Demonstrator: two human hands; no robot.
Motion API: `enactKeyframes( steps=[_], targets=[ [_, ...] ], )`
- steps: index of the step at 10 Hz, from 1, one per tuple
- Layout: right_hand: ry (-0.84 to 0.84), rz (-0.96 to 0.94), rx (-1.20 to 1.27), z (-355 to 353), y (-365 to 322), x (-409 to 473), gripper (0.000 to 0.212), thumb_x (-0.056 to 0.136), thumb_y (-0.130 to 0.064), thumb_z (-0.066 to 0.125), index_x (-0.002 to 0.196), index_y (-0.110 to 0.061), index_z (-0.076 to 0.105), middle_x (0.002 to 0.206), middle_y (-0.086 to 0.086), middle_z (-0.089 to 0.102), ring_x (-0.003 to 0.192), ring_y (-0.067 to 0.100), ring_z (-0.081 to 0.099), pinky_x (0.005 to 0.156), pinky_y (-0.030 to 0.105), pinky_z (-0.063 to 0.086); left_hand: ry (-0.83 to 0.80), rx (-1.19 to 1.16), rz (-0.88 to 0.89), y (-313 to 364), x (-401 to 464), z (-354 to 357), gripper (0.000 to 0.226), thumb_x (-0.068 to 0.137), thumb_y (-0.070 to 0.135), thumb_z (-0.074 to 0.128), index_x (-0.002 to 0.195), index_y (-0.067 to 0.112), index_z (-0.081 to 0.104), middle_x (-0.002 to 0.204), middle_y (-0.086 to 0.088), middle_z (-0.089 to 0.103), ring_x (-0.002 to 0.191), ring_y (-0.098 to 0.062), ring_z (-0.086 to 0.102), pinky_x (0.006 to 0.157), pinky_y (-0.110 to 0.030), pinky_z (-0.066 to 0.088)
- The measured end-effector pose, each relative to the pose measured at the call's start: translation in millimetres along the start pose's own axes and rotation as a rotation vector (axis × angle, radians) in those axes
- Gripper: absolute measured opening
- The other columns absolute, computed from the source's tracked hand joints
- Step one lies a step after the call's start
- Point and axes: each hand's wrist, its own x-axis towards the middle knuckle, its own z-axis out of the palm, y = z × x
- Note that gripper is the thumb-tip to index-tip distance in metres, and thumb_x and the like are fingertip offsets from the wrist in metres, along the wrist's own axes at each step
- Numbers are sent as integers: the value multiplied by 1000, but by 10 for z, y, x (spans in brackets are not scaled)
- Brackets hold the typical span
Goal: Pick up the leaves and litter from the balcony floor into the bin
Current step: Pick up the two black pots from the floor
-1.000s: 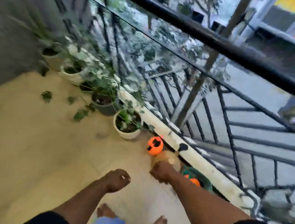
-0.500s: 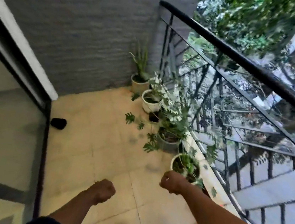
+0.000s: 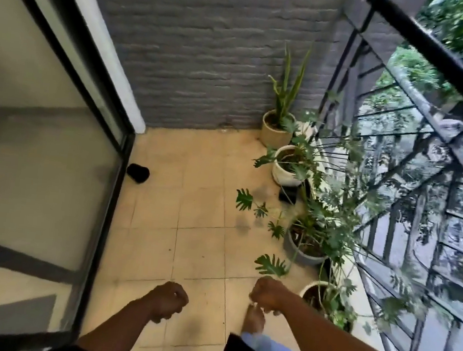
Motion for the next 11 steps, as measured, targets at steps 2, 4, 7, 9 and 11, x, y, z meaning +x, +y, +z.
enactKeyframes(
  steps=[2,4,7,9,11],
  targets=[
    [-11,-40,-38,-973,-245,720,30,97,-31,59,107,-4,67,91,8,62,84,27,68,62,30,51,67,-17,83,915,403,-512,16,96,30,56,105,23,66,99,1,67,72,-14,55,53,-18,38],
    [34,-77,-82,-1848,-668,1272,24,98,-28,56,110,-9,63,96,10,70,77,22,69,57,24,52,120,-85,117,1552,842,-1186,10,93,22,59,87,27,66,89,0,68,67,-17,55,47,-19,33],
    [100,17,60,-2884,-1226,2344,26,97,-18,59,76,-28,49,100,5,58,82,18,55,62,20,41,64,101,90,2092,1856,-2488,14,97,26,59,107,20,66,99,-5,66,84,-20,58,48,-18,38],
    [197,126,297,-3566,-1481,2840,27,99,-19,57,74,-28,51,96,5,60,81,17,55,63,20,41,-34,240,87,2718,2623,-3573,27,96,31,54,116,16,65,114,-8,71,78,-20,59,58,-22,41],
    [350,133,520,-4064,-1498,3328,9,90,-13,62,88,-16,71,85,8,71,75,20,64,64,28,48,-64,252,134,3498,3183,-4019,17,97,33,54,105,24,65,100,-1,71,75,-17,59,60,-21,42]
  ],
)
